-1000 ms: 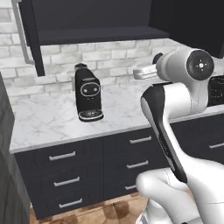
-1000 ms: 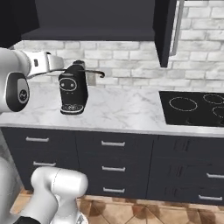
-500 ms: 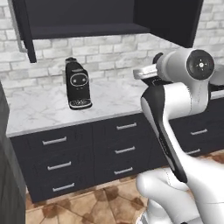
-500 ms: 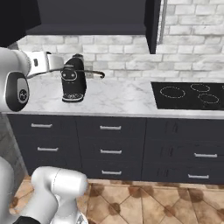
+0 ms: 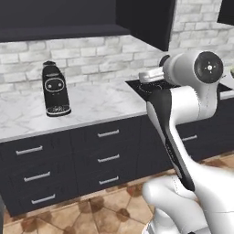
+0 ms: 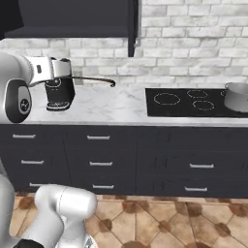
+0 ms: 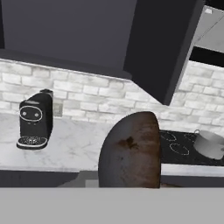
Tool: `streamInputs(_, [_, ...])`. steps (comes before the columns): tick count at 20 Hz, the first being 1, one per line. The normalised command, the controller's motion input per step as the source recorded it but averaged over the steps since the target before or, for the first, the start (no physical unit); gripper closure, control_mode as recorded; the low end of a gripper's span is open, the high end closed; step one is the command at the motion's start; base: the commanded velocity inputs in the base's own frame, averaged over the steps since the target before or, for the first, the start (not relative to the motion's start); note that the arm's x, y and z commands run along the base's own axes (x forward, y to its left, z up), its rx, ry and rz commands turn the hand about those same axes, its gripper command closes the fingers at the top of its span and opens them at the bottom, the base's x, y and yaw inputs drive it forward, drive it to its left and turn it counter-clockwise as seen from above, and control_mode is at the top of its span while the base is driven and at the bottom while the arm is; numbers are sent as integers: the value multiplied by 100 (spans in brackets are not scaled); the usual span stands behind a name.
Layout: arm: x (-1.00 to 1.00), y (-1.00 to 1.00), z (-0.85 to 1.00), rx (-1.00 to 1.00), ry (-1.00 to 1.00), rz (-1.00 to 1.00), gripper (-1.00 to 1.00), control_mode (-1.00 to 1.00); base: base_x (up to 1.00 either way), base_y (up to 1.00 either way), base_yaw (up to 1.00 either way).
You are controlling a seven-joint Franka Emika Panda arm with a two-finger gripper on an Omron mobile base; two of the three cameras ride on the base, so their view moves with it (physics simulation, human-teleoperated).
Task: Open the cabinet and move the ladle to the pot. Then close the cabinet.
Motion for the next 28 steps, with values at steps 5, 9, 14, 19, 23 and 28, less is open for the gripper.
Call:
streamInputs(5, [0,0,0,0,0,0,100,100,-4,-78,-3])
streamInputs(9, [0,0,0,0,0,0,100,100,-7,-81,0])
streamInputs(14, [0,0,0,0,0,0,100,100,-1,-82,0])
streamInputs(19, [0,0,0,0,0,0,100,100,7,-82,0])
streamInputs(23, [0,0,0,0,0,0,100,100,32,-78,0])
streamInputs(28, [0,0,0,0,0,0,100,100,77,-59,0])
